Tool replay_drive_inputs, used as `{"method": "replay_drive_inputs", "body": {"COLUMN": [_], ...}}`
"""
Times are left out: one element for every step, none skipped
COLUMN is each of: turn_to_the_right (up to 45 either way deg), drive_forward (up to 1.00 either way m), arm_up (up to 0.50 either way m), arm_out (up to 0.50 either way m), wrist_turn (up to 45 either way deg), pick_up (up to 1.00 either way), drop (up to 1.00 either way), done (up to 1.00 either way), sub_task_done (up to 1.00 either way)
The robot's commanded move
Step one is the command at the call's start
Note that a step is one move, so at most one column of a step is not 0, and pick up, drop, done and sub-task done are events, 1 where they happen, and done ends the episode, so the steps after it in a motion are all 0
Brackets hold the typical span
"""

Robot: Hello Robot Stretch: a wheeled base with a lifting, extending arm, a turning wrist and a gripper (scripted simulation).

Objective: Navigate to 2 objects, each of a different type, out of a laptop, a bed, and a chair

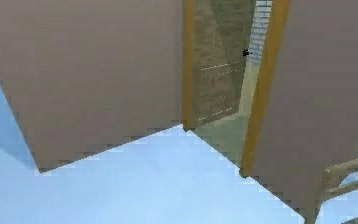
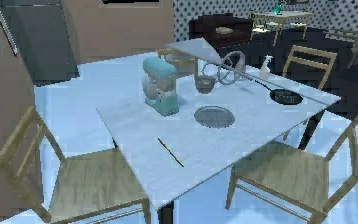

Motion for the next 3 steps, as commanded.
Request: {"method": "replay_drive_inputs", "body": {"turn_to_the_right": [0.0,15.0,0.0], "drive_forward": [0.45,0.0,0.9], "arm_up": [0.0,0.0,0.0], "arm_out": [0.0,0.0,0.0], "wrist_turn": [0.0,0.0,0.0], "pick_up": [0.0,0.0,0.0], "drop": [0.0,0.0,0.0], "done": [0.0,0.0,0.0], "sub_task_done": [0.0,0.0,0.0]}}
